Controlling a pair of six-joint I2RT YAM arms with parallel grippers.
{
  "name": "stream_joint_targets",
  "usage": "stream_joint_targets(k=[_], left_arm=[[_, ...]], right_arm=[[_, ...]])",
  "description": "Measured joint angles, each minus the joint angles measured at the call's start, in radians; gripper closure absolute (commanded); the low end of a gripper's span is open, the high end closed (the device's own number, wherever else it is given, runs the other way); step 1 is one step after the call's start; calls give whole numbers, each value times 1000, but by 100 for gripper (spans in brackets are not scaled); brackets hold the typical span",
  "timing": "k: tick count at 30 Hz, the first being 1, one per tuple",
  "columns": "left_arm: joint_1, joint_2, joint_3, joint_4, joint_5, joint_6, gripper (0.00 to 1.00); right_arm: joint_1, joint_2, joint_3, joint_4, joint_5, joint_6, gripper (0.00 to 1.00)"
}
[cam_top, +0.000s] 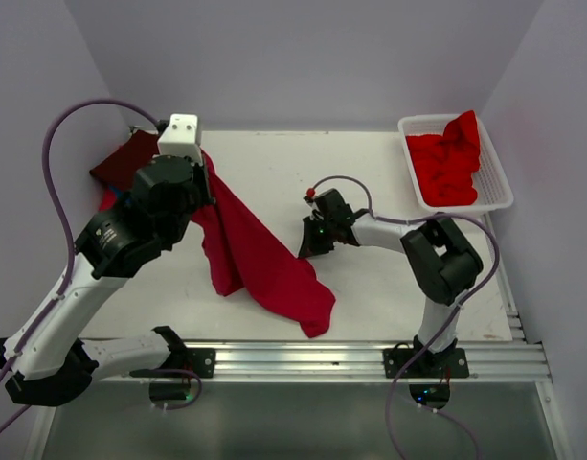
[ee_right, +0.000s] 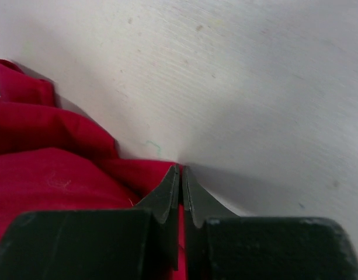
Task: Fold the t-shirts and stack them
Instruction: Flatten the tshirt out
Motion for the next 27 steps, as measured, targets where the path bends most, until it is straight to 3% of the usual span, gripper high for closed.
stream_joint_targets(k=[4, 8, 15, 27], left_arm=[[0, 0, -11, 0, 0, 0, 100], [0, -1, -36, 6, 0, 0, 100], [0, -2, -111, 23, 1, -7, 100], [0, -44, -270, 64, 17, -64, 100]], right_arm=[[0, -113, -16, -101, 133, -20, 100], [0, -326, -8, -211, 315, -45, 100], [0, -628, 111, -355, 621, -88, 100], [0, -786, 132, -502, 899, -105, 100]])
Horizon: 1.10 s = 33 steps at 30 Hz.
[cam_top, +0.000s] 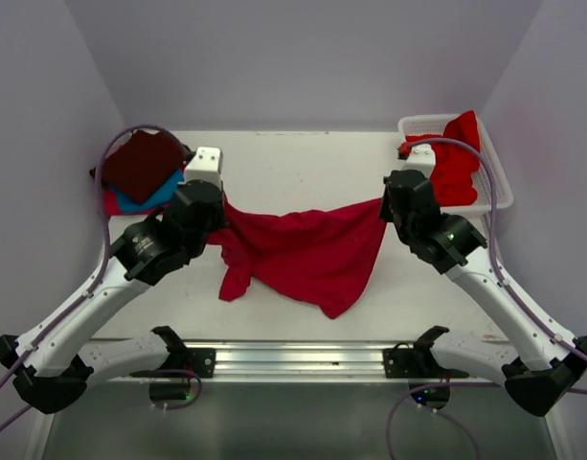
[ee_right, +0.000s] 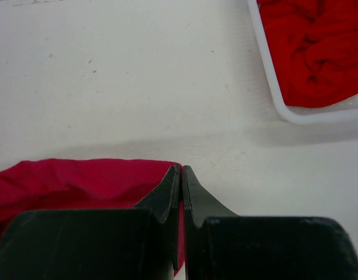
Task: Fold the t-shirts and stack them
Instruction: Flatten the tshirt out
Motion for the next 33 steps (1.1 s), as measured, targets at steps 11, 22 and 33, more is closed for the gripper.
stream_joint_targets(k=[11, 22, 33], left_arm=[[0, -61, -461, 125, 267, -227, 100], [-73, -99, -791, 242, 603, -427, 88], [-190, -126, -702, 245, 513, -485, 1]], right_arm=[[0, -71, 27, -43, 95, -26, 100], [0, -81, 35, -53, 118, -49, 100], [0, -56, 39, -52, 118, -56, 100]])
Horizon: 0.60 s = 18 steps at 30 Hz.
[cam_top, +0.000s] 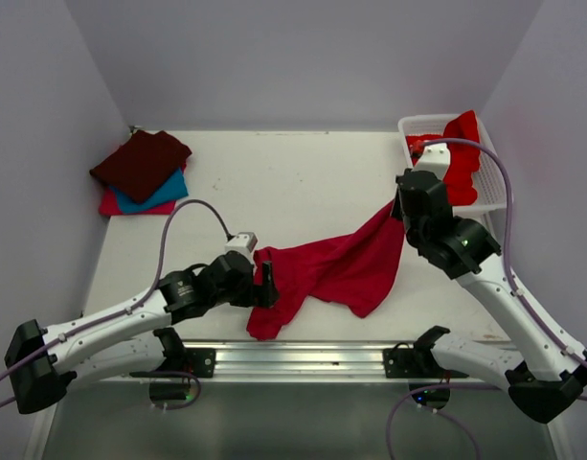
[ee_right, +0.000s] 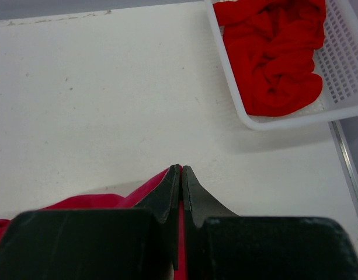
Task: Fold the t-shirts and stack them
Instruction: Flatten the tshirt out
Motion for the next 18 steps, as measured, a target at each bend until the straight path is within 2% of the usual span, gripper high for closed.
stream_joint_targets(k=[2, 3, 5, 6, 10, 12, 18], left_arm=[[0, -10, 3, 0, -32, -3, 7], [0, -11, 3, -5, -45, -6, 19], [-1, -6, 3, -18, -64, -20, 30], [-1, -4, 3, -24, -69, -27, 40], [-1, -2, -4, -39, -70, -54, 57], [-1, -11, -12, -50, -63, -63, 60], [-1, -38, -50, -63, -32, -72, 60]], right_arm=[[0, 0, 0, 0, 0, 0, 100], [0, 0, 0, 0, 0, 0, 100], [0, 0, 0, 0, 0, -1, 100], [0, 0, 0, 0, 0, -1, 100], [0, 0, 0, 0, 0, -2, 100], [0, 0, 0, 0, 0, -4, 100], [0, 0, 0, 0, -1, -5, 100]])
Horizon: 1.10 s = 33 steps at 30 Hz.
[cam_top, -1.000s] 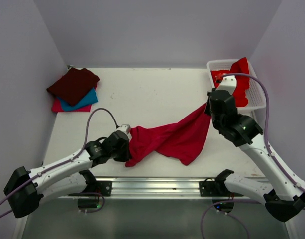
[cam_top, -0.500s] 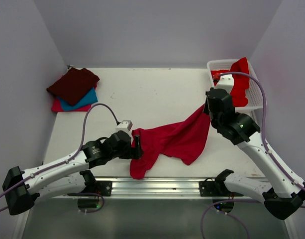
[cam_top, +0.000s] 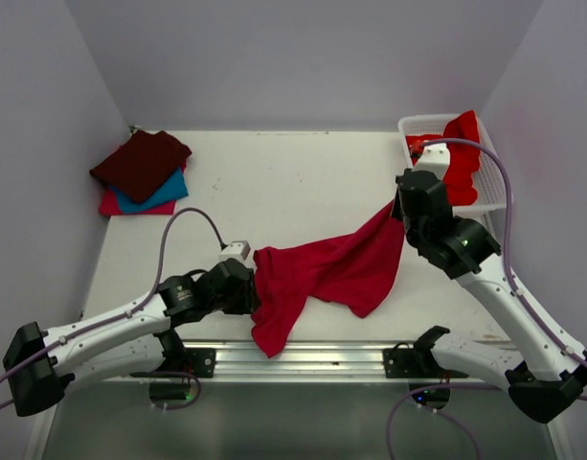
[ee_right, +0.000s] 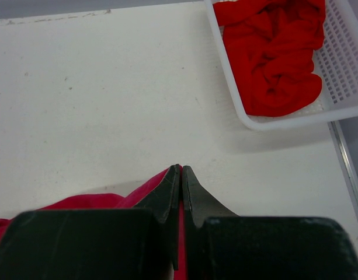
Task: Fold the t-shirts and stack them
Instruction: Flatten the tshirt out
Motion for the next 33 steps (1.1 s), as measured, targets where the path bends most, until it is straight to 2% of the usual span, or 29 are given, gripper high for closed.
stream_joint_targets(k=[14, 17, 23, 26, 31, 33], left_arm=[[0, 99, -54, 68, 60, 1, 60], [0, 93, -47, 67, 60, 1, 57], [-1, 70, -9, 69, 58, 3, 45], [-5, 78, -6, 73, 61, 5, 44], [-13, 125, -5, 81, 76, 22, 48], [-13, 142, -5, 85, 81, 28, 53]], right_arm=[[0, -8, 0, 0, -7, 0, 100], [0, -11, 0, -1, -7, 0, 100], [0, -13, 0, -1, -7, -2, 100], [0, -13, 0, -1, -7, -2, 100], [0, -13, 0, 0, -8, -3, 100], [0, -13, 0, 0, -8, -3, 100]])
